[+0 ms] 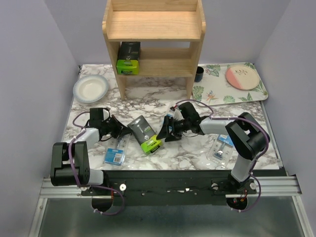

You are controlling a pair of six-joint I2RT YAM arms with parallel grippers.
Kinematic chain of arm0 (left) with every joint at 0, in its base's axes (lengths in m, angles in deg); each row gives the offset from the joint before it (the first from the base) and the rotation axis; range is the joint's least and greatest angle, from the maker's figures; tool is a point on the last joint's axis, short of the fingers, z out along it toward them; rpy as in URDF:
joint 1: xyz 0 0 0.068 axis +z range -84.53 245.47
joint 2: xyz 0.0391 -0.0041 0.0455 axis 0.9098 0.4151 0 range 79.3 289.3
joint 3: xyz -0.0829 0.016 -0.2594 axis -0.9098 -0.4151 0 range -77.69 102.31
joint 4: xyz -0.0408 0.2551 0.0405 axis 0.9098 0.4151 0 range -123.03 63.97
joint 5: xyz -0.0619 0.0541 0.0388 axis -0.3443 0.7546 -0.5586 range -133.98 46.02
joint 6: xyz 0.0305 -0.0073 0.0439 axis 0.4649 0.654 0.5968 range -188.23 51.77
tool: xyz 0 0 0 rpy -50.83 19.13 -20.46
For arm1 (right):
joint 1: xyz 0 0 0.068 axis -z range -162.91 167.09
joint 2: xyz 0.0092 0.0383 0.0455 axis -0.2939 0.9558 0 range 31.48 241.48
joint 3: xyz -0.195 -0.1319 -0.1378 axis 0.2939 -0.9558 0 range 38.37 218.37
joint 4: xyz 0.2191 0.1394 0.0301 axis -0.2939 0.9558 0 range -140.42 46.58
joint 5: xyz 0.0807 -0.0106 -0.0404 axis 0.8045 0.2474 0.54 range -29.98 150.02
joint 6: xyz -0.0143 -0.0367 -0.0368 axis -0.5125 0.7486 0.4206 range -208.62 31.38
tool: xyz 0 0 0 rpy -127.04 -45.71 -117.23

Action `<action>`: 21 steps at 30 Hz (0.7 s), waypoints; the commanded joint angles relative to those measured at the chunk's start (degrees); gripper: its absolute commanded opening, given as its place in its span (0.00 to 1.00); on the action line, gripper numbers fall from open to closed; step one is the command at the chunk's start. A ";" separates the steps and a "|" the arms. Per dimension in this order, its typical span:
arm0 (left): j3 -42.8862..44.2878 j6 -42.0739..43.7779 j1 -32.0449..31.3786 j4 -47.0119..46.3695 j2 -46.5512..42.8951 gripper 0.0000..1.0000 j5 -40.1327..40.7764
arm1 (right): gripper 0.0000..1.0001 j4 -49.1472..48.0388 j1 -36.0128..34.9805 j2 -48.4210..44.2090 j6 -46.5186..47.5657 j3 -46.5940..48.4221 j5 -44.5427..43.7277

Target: Place and organize the shaving razors onto the shelf

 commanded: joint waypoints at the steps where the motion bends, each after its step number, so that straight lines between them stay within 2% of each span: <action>1: -3.31 6.25 1.39 9.44 -1.74 0.00 6.92 | 0.82 -0.90 -2.07 1.74 -1.03 3.67 -0.84; 6: -5.77 7.93 1.65 10.16 -4.99 0.00 8.60 | 0.82 -0.64 -4.52 3.67 -1.38 6.40 -0.66; 15: -7.53 8.28 2.97 9.28 -3.94 0.00 10.71 | 0.84 -1.43 -6.99 9.21 -3.13 9.74 1.89; 18: -7.36 7.49 3.06 8.13 -3.59 0.00 11.40 | 0.73 -2.14 -6.99 8.60 -3.05 9.22 2.42; 19: -6.75 7.40 3.14 8.04 -3.68 0.00 11.93 | 0.67 -1.70 -6.99 8.08 -2.27 9.39 2.68; 20: -6.31 7.31 3.06 7.87 -3.94 0.00 11.85 | 0.55 0.05 -6.99 7.29 -1.04 9.48 3.03; 21: -5.87 7.05 3.06 7.60 -4.20 0.06 11.68 | 0.49 0.93 -6.82 5.19 1.76 9.65 3.47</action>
